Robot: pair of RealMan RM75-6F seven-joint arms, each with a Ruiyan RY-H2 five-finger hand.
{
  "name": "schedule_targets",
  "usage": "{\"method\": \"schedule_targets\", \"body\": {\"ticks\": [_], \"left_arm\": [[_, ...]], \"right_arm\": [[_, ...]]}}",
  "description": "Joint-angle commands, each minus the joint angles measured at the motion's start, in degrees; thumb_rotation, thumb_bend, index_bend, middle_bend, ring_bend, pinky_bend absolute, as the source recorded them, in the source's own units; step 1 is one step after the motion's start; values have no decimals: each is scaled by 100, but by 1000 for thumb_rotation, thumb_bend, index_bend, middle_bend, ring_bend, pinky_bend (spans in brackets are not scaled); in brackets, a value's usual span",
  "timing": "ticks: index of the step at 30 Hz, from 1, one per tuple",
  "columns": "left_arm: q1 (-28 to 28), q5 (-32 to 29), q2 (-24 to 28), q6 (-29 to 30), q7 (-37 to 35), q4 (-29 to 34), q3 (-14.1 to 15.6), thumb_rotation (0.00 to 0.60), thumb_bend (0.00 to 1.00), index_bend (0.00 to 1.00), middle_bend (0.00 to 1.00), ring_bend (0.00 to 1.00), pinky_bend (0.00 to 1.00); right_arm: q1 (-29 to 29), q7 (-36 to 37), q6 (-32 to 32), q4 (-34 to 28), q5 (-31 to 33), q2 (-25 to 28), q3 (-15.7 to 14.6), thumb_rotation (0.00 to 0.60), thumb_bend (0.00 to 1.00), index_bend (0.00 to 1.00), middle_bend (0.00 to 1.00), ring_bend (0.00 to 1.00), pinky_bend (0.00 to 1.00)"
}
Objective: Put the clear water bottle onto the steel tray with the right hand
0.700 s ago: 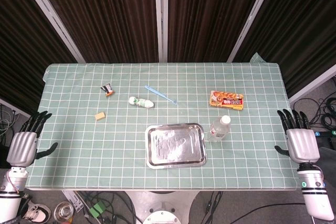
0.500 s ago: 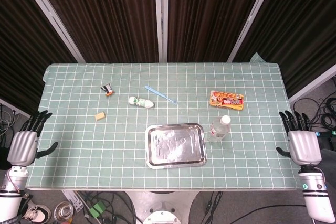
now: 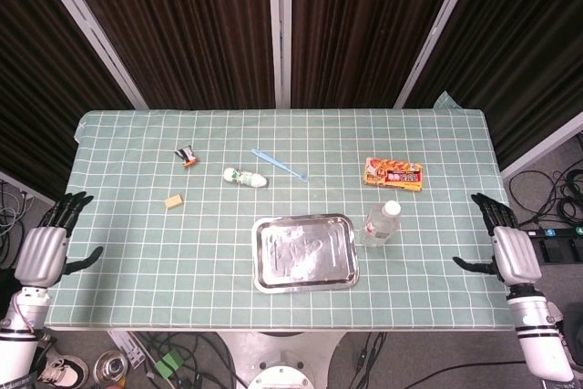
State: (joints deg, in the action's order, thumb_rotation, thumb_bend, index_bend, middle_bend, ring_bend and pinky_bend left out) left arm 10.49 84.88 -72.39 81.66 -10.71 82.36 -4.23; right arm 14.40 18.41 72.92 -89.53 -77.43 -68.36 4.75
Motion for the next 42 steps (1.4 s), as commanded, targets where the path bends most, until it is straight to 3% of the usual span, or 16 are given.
{"method": "schedule_targets", "body": {"ticks": [1, 10, 24, 26, 31, 33, 37, 42], "left_arm": [[3, 27, -35, -14, -52, -82, 26, 600, 257, 162, 180, 87, 189], [30, 33, 18, -32, -101, -172, 12, 600, 258, 163, 180, 87, 189], [20, -36, 31, -11, -195, -285, -35, 600, 257, 163, 180, 87, 189], [15, -40, 37, -8, -219, -293, -35, 600, 257, 163, 180, 87, 189], [5, -44, 42, -8, -257, -307, -28, 600, 257, 163, 180, 87, 189], [3, -36, 40, -9, -263, -306, -19, 600, 258, 163, 180, 87, 189], [1, -23, 37, -1, -259, -292, -11, 600, 258, 163, 180, 87, 189], [13, -15, 52, -1, -225, -242, -20, 600, 257, 163, 180, 87, 189]], "right_arm": [[446, 3376, -863, 1228, -734, -735, 42, 600, 0, 0, 29, 0, 0], [865, 4433, -1071, 2104, -865, -1625, 149, 600, 0, 0, 44, 0, 0], [1619, 4271, -1490, 2458, -979, -2400, 239, 600, 0, 0, 114, 7, 20], [1646, 4040, -1474, 2496, -825, -2528, 343, 600, 0, 61, 181, 56, 83], [1619, 3554, -1417, 2451, -453, -2702, 537, 600, 0, 503, 451, 291, 322], [1621, 3433, -1427, 2416, -380, -2715, 566, 600, 10, 614, 528, 358, 397], [1629, 3349, -1437, 2264, -332, -2633, 598, 600, 52, 689, 576, 397, 444], [1608, 3231, -1143, 1855, -371, -2360, 773, 600, 58, 692, 577, 398, 446]]}}
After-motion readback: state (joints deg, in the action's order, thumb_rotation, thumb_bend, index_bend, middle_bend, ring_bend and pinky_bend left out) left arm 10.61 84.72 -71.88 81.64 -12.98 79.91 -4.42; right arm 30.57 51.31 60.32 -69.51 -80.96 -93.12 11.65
